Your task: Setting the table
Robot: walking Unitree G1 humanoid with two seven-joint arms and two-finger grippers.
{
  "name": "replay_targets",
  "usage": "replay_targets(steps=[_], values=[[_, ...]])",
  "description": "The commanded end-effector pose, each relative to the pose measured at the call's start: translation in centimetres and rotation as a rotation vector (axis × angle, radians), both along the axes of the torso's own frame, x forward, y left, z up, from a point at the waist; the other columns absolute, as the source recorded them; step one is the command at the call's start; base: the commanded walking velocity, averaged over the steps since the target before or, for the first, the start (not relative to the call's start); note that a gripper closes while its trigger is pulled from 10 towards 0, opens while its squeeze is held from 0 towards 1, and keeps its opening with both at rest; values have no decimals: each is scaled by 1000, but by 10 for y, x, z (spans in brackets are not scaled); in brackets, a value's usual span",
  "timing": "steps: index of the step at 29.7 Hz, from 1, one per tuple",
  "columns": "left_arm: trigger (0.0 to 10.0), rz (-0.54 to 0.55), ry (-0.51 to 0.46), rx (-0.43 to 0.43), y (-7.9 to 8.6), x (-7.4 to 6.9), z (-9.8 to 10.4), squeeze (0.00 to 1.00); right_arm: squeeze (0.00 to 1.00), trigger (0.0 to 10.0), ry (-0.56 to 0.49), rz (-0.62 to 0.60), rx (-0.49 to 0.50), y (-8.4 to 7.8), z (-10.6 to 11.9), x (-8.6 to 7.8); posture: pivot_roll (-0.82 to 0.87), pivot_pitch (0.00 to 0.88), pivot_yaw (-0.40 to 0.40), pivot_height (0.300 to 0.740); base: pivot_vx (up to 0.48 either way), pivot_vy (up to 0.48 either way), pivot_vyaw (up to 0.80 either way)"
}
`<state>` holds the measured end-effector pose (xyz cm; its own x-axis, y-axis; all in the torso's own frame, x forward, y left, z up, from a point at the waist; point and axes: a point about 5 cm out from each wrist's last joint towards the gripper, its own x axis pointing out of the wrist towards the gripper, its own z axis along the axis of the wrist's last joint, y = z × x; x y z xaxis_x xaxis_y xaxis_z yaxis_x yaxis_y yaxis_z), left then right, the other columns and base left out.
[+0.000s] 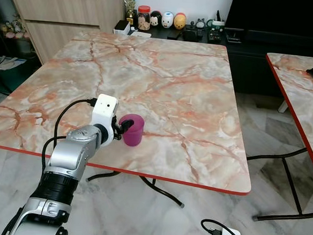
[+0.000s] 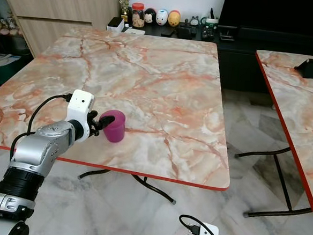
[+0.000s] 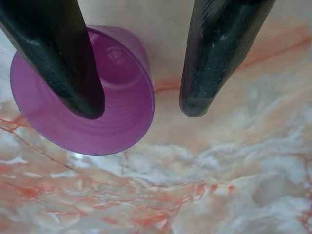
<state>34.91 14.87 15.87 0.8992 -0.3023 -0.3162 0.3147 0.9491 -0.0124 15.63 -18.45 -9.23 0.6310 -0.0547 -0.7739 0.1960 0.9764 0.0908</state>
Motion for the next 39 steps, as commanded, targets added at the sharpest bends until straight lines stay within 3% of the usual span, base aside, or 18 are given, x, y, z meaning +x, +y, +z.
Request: replay_targets(steps=[1, 7, 8, 9, 11, 12, 39], values=[[10000, 30, 42, -5, 4, -2, -6, 0, 0, 10000, 10, 2, 2, 1, -1, -2, 92, 0, 24, 724, 0, 0, 0], [10000, 43, 60, -20, 5, -2, -8, 0, 0, 10000, 7, 3, 3, 2, -1, -1, 93, 0, 24, 724, 0, 0, 0], [5882, 43, 61, -24, 5, -2, -8, 0, 0, 10000, 7, 4, 3, 2, -1, -1, 94, 0, 23, 724, 0, 0, 0], [4588, 43, 62, -26, 4, -2, -8, 0, 0, 10000, 8, 4, 3, 2, -1, -1, 94, 0, 23, 724, 0, 0, 0], [4588, 43, 63, -28, 4, -2, -8, 0, 0, 10000, 8, 5, 4, 2, -1, -1, 94, 0, 23, 724, 0, 0, 0], [0, 42, 60, -31, 4, -2, -8, 0, 0, 10000, 9, 5, 3, 3, -1, -1, 92, 0, 22, 724, 0, 0, 0], [0, 41, 46, -45, 1, -3, -5, 0, 0, 10000, 19, 3, 2, 2, -2, -4, 97, 0, 19, 724, 0, 0, 0]])
